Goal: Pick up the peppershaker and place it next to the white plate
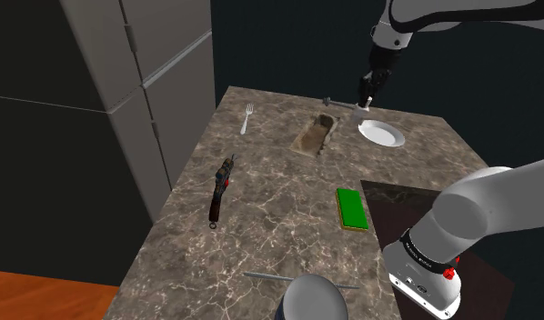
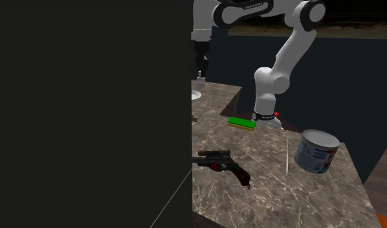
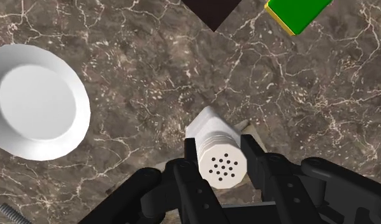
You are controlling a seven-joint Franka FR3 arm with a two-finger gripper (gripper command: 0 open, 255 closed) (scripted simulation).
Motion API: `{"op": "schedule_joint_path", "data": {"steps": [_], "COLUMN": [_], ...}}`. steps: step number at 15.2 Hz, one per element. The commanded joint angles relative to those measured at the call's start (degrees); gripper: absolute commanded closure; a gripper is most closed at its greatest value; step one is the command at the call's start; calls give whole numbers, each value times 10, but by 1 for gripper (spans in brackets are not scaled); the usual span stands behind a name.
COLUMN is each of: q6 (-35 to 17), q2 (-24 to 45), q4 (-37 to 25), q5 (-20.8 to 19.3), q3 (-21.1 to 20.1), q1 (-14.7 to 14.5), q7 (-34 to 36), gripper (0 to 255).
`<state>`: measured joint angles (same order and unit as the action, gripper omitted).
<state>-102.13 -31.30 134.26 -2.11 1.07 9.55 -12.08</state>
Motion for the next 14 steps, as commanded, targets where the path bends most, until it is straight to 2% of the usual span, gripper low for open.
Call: {"op": "schedule_joint_path", "data": {"steps": [1,7,14], "q6": [-2,0,-5], "q2": [-10,-22,-4], "q4": [11,16,-8], "q5": [-11,-50,-91], "q3": [19,86,167], "q1": [10,46,83], "q7": [-25,-108,-207], "gripper": [255,255,255]}}
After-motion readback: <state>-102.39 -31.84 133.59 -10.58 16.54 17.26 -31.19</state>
